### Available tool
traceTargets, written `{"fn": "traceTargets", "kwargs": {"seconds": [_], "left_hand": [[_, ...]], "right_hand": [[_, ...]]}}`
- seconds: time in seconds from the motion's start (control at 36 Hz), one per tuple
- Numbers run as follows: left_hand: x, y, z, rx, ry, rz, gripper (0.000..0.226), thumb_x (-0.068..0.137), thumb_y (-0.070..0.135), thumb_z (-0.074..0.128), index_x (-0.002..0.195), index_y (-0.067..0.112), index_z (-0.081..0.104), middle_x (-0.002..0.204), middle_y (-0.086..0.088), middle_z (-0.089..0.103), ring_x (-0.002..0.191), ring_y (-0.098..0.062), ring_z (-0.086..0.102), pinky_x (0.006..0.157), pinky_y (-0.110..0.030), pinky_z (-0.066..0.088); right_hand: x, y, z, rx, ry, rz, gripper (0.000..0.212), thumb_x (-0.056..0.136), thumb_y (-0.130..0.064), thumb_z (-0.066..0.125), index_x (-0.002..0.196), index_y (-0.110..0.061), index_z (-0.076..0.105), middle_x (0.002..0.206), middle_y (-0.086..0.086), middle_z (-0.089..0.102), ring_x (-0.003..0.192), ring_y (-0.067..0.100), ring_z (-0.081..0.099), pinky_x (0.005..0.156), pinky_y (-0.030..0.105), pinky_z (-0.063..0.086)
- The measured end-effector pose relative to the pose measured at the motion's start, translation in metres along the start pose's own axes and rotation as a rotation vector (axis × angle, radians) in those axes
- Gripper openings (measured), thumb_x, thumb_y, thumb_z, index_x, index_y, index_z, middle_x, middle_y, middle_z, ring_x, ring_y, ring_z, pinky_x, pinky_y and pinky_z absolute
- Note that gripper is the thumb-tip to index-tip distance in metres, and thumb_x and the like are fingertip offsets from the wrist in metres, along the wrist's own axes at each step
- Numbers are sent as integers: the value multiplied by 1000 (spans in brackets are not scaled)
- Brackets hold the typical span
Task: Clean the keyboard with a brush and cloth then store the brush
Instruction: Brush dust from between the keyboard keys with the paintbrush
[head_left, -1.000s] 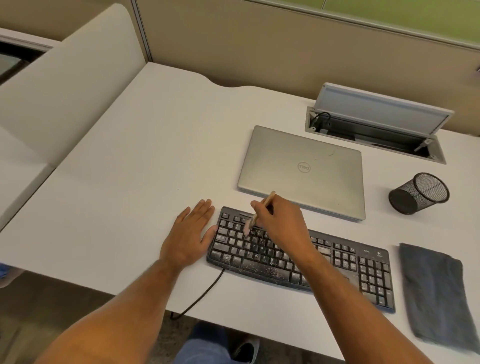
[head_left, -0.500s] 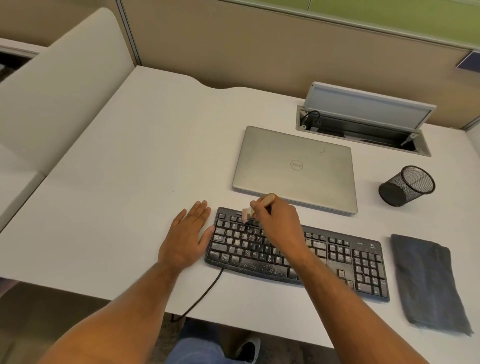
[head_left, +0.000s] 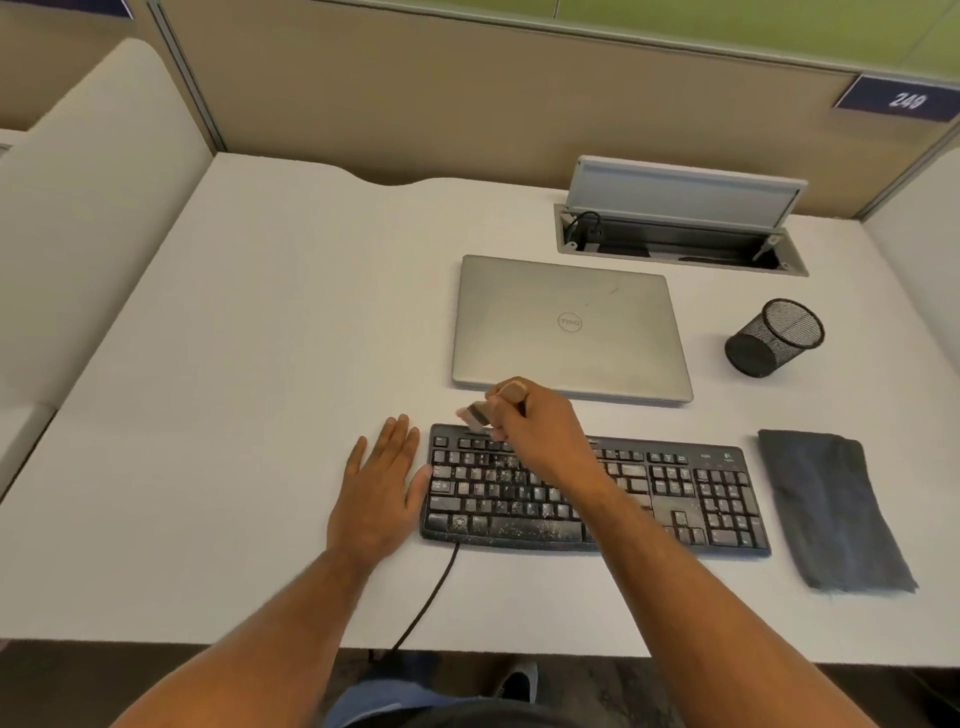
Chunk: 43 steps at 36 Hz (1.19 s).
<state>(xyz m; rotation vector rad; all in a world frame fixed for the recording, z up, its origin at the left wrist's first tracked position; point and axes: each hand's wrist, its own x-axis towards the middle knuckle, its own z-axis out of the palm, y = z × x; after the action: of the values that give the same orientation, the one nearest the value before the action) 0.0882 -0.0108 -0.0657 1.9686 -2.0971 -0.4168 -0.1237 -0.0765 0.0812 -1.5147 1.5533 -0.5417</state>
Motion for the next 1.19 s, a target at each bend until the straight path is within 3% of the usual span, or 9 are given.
{"fn": "traceTargets", "kwargs": {"seconds": [0.19,0.33,0.47,0.53,0.64,0.81,0.92,1.06,1.19], "left_hand": [[0,0,-2,34,-17,4,76,101,61,-8,161,20,16,169,5,7,157,-8,-3,128,-43,5],[0,0,-1,60,-27,1,75,103,58,-4,161,19,20,169,5,9,157,-10,0,128,-44,9],[1,0,0,81,-47,0,69,104,54,3,162,20,17,170,5,4,156,-9,-7,128,-43,4],[1,0,-1,80,-48,0,69,105,53,3,162,19,20,170,4,7,157,-10,-4,128,-44,5],[0,0,0,93,-56,1,71,104,54,-3,162,18,18,170,2,8,157,-13,-2,128,-46,9],[0,0,-2,70,-60,15,70,102,56,-9,160,20,9,170,2,2,157,-14,-5,128,-47,7],[-1,1,-3,70,-69,17,68,102,55,-5,159,21,5,169,3,0,157,-13,-8,128,-46,4],[1,1,-2,89,-54,11,71,104,54,0,162,18,21,170,0,10,157,-14,-1,128,-47,9],[0,1,-2,88,-32,9,69,106,52,6,160,16,31,169,0,18,157,-13,7,127,-45,10]], "right_hand": [[0,-5,-6,-288,-97,-14,16,105,-26,58,105,-23,74,87,-13,70,79,7,67,78,30,54],[0,3,-35,-574,-90,10,16,104,-27,58,98,-27,73,92,-12,73,84,11,66,86,39,58],[-6,-12,-29,-380,-73,-11,15,104,-23,60,103,-28,74,75,-22,65,69,-7,59,61,15,40],[-7,-18,-14,-334,-100,-23,14,104,-24,61,102,-27,75,81,-20,68,72,-8,62,67,19,47],[-8,-19,4,-378,-131,-24,18,103,-32,62,111,-26,77,101,-8,76,90,10,69,88,35,57],[-8,-2,-25,-566,-42,49,18,105,-34,58,105,-30,75,96,-11,74,81,9,66,85,35,57],[-8,-4,-37,-452,-11,76,16,104,-26,59,102,-24,75,93,-8,74,81,10,67,79,33,56],[4,-24,-19,-216,-40,-9,11,101,-24,67,106,-22,77,90,-11,75,86,9,71,81,27,57],[15,-26,2,-283,-102,-40,14,101,-24,65,106,-19,77,93,-8,74,87,11,68,84,33,56]]}}
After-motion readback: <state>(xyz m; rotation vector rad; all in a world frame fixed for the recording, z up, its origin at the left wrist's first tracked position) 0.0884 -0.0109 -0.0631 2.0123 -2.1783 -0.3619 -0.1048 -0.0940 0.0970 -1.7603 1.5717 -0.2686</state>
